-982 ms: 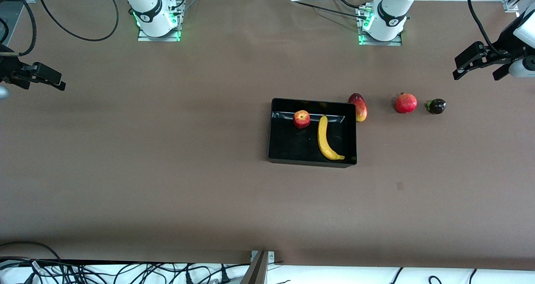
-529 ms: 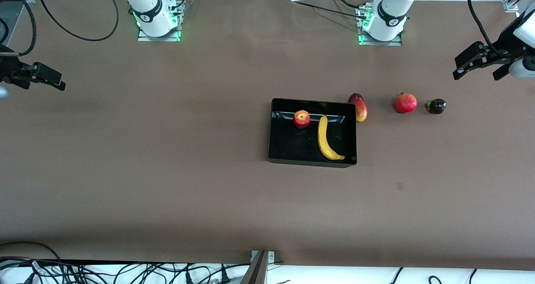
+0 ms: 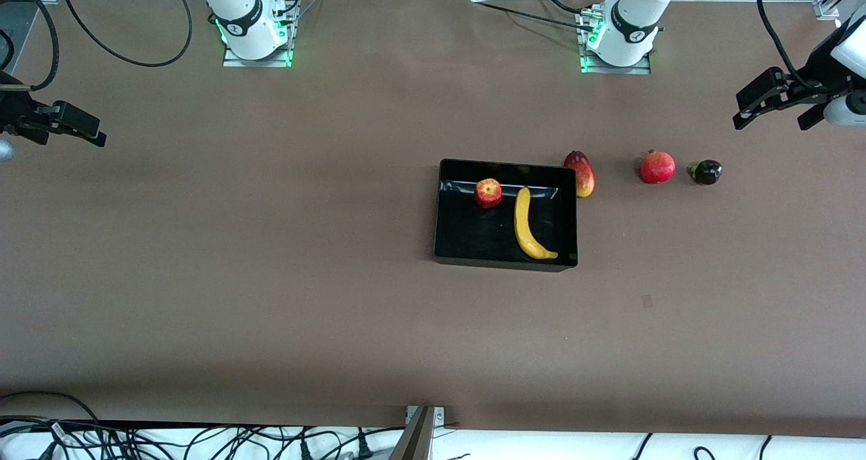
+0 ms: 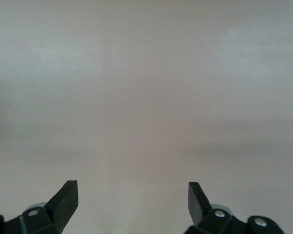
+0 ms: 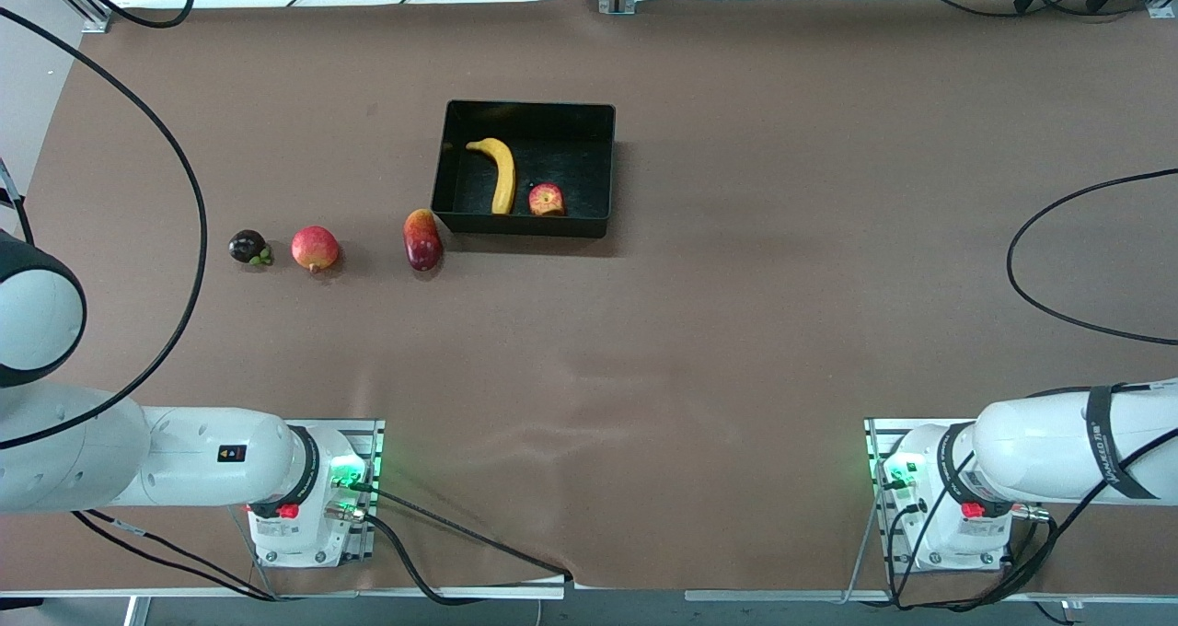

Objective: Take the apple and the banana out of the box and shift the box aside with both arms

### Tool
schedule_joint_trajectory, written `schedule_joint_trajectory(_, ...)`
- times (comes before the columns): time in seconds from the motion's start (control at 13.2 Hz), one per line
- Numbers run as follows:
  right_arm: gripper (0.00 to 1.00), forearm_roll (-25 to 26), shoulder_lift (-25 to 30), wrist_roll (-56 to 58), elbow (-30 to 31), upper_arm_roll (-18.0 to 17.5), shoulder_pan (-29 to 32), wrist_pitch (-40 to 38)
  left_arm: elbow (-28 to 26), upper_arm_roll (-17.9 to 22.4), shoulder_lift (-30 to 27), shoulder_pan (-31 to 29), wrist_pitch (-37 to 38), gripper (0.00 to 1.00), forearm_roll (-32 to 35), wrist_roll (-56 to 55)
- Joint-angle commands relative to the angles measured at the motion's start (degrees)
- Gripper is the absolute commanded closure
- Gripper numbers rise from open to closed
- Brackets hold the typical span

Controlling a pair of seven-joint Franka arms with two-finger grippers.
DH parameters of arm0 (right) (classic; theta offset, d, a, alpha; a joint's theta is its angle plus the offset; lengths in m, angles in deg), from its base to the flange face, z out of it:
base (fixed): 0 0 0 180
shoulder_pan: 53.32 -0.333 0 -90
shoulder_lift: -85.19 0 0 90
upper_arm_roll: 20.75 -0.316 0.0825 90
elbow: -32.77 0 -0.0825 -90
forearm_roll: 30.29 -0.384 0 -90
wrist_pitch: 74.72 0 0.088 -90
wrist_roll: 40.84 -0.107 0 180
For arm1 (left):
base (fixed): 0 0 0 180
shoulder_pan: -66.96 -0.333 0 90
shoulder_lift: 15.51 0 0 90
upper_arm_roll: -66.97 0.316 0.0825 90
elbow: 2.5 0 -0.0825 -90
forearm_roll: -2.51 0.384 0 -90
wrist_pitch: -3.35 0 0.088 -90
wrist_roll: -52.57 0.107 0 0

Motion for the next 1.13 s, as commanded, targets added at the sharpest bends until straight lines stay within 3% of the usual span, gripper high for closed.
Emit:
schedule_joint_trajectory(0.0, 0.00, -0.09, 0.20, -0.56, -0.19, 0.34, -0.39, -0.48, -0.97, 0.45, -1.05, 0.12, 0.37, 0.00, -1.19, 1.01)
schedule_joint_trajectory(0.53, 0.00, -0.09, 0.20, -0.56, -0.19, 0.34, -0.39, -0.48, -1.32, 0.36, 0.96, 1.34, -1.37, 0.00, -2.16, 0.13)
schedule_joint_trajectory(0.91, 0.00, -0.09, 0.12, -0.56, -0.19, 0.34, -0.39, -0.48, -1.85, 0.01, 9.57, 8.99, -7.61, 0.00, -1.98, -16.35)
schedule_joint_trajectory(1.06, 0.00, -0.09, 0.12, -0.56, -0.28, 0.34, -0.39, -0.48, -2.02, -2.70, 13.96, 9.17, -11.03, 0.00, -2.51, -19.37)
